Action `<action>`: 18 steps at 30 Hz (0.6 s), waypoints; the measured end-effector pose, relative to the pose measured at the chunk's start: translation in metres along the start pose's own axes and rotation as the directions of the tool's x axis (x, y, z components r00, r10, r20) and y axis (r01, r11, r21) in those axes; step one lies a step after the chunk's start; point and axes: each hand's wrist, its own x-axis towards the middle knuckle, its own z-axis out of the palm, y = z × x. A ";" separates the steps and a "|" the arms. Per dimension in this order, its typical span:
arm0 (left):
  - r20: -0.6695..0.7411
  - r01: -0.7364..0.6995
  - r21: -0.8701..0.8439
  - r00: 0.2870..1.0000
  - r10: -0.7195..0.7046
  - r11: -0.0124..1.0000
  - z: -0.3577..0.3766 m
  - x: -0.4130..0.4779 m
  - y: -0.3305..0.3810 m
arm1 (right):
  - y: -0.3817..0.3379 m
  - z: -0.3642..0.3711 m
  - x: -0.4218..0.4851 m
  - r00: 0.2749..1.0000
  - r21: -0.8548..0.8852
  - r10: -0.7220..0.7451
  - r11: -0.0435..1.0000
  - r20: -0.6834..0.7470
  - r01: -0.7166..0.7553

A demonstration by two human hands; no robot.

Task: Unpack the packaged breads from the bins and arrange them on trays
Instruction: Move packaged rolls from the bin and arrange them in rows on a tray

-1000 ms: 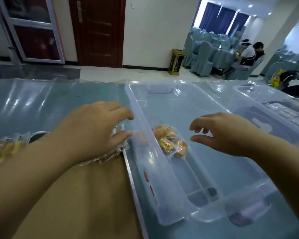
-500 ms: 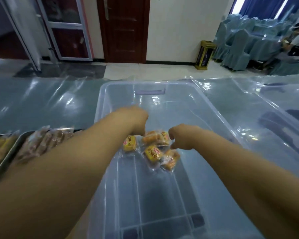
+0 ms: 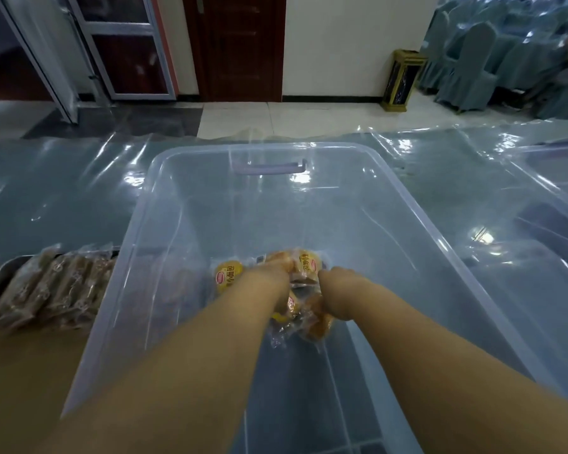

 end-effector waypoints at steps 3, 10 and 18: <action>-0.028 0.037 -0.007 0.999 -0.038 0.999 0.019 0.006 -0.004 | 0.001 0.011 0.002 0.999 0.019 0.016 1.000 0.044 -0.017; -0.046 0.083 -0.013 0.995 -0.084 0.996 0.030 0.009 -0.006 | -0.005 0.018 0.007 0.990 0.002 0.072 0.997 0.124 -0.073; 0.042 0.025 0.069 0.999 -0.028 0.997 0.010 0.001 -0.012 | 0.001 -0.003 0.009 0.988 -0.014 0.063 0.998 0.144 -0.062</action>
